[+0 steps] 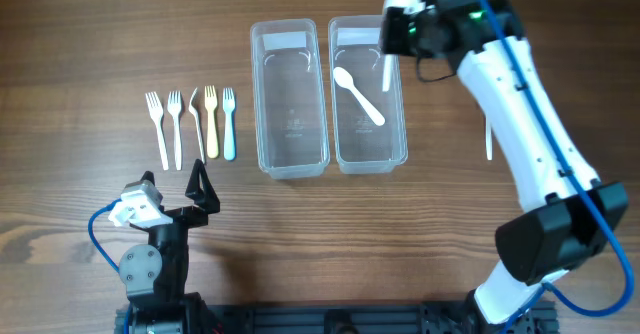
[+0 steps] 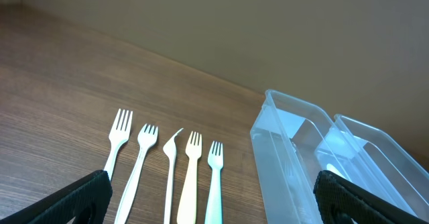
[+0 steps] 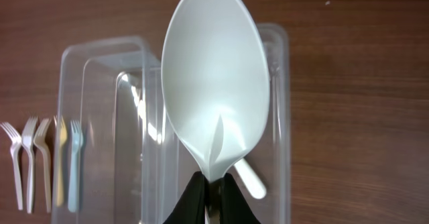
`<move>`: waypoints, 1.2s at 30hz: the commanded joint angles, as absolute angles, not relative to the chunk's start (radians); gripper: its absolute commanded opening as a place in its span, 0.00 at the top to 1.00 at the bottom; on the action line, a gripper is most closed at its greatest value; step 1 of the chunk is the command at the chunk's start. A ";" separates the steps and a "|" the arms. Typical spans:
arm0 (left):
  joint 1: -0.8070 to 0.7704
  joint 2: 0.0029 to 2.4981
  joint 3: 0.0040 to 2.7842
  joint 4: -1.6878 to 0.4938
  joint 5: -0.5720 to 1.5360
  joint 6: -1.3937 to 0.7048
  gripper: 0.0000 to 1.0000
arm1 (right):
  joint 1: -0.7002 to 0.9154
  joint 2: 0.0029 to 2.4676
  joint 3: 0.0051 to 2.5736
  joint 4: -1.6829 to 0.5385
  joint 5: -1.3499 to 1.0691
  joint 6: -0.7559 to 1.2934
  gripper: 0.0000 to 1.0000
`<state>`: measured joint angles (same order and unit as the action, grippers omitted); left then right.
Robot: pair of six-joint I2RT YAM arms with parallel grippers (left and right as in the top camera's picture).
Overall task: Pack container
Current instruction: 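Carry the white spoon into the right container and release it, then lower the right gripper onto the spoons and grasp a white spoon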
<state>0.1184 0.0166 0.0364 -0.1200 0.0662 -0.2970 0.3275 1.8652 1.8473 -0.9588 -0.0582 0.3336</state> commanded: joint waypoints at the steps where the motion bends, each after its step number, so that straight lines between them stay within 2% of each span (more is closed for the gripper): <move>1: 0.114 0.013 0.029 -0.119 0.074 -0.284 0.00 | 0.353 1.945 1.803 -0.962 0.007 0.315 0.94; 6: 0.114 0.013 0.029 -0.119 0.074 -0.284 0.00 | 0.354 2.014 1.750 -0.962 0.003 0.317 0.94; 9: 0.114 0.013 0.029 -0.119 0.074 -0.284 0.00 | 0.354 2.039 1.745 -0.960 0.004 0.314 0.89; 11: 0.114 0.013 0.029 -0.119 0.074 -0.284 0.00 | 0.354 2.039 1.745 -0.948 0.003 0.315 0.77; 12: 0.114 0.013 0.029 -0.119 0.074 -0.284 0.00 | 0.354 2.038 1.747 -0.942 0.003 0.314 0.67; 13: 0.114 0.013 0.029 -0.119 0.074 -0.284 0.00 | 0.354 2.033 1.753 -0.938 0.003 0.313 0.51; 14: 0.114 0.013 0.029 -0.119 0.074 -0.284 0.00 | 0.354 2.031 1.763 -0.940 0.004 0.309 0.45; 18: 0.114 0.013 0.029 -0.119 0.074 -0.284 0.00 | 0.347 2.010 1.835 -1.001 0.034 0.237 0.42; 23: 0.114 0.013 0.029 -0.119 0.074 -0.284 0.00 | 0.292 1.933 1.971 -1.134 0.214 0.239 0.39; 25: 0.114 0.013 0.029 -0.119 0.074 -0.284 0.00 | 0.255 1.898 1.995 -1.171 0.247 0.234 0.34; 29: 0.114 0.013 0.029 -0.119 0.074 -0.284 0.00 | 0.110 1.839 1.995 -1.271 0.248 0.170 0.23; 36: 0.114 0.013 0.029 -0.119 0.074 -0.284 0.00 | -0.096 1.856 1.929 -1.312 0.243 0.117 0.21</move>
